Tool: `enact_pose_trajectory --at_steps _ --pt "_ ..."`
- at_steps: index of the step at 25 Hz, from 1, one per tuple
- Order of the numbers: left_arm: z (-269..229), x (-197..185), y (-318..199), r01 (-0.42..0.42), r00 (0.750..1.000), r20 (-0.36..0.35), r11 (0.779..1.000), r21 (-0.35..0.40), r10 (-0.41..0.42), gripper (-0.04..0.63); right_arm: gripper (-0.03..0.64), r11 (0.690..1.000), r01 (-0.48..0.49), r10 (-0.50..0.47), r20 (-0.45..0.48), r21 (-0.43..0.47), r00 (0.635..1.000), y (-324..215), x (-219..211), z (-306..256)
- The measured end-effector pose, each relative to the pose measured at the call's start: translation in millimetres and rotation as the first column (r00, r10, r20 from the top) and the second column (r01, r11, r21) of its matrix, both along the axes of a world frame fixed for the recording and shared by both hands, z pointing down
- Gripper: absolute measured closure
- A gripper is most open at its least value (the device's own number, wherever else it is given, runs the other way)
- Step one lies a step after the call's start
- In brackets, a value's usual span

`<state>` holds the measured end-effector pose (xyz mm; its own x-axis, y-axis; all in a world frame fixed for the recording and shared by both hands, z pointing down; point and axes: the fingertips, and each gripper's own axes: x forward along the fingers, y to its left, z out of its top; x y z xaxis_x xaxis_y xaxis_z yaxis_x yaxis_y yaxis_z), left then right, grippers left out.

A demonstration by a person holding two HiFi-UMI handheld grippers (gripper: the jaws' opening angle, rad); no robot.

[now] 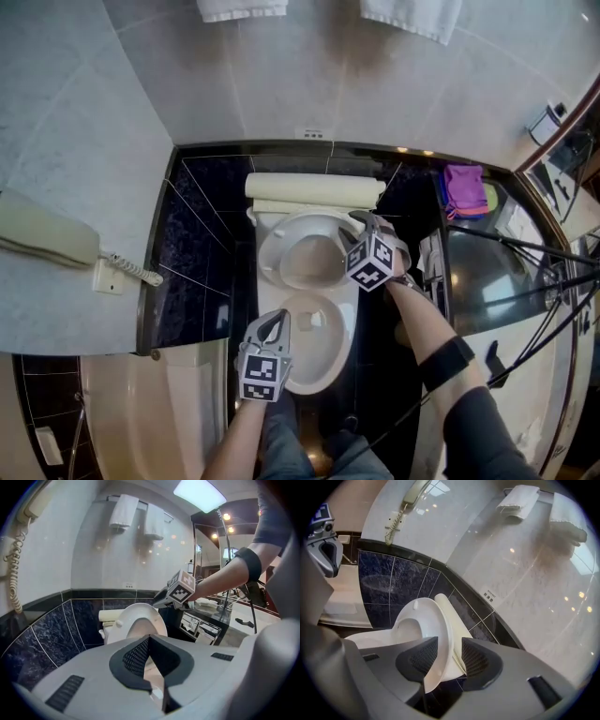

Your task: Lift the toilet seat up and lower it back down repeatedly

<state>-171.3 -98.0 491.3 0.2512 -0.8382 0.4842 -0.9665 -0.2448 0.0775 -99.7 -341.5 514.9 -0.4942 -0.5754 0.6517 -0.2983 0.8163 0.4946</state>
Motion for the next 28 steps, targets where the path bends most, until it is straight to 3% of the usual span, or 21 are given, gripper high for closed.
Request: enact_pose_trajectory --at_steps 4,9,28 --pt "9.3 -5.7 -11.4 -0.002 1.0 -0.002 1.0 0.0 0.002 0.597 0.439 1.0 0.019 -0.019 -0.011 0.004 1.0 -13.7 -13.2 15.4" --pt "24.9 -14.3 -9.3 0.007 1.0 -0.006 1.0 -0.021 -0.007 0.597 0.505 0.997 0.074 -0.074 -0.063 0.002 0.995 -18.4 -24.0 31.1" --pt "55.1 -1.5 -1.0 0.018 0.999 -0.033 0.996 -0.086 -0.021 0.597 0.512 0.994 0.1 -0.097 -0.08 0.039 0.992 21.9 -16.1 18.8"
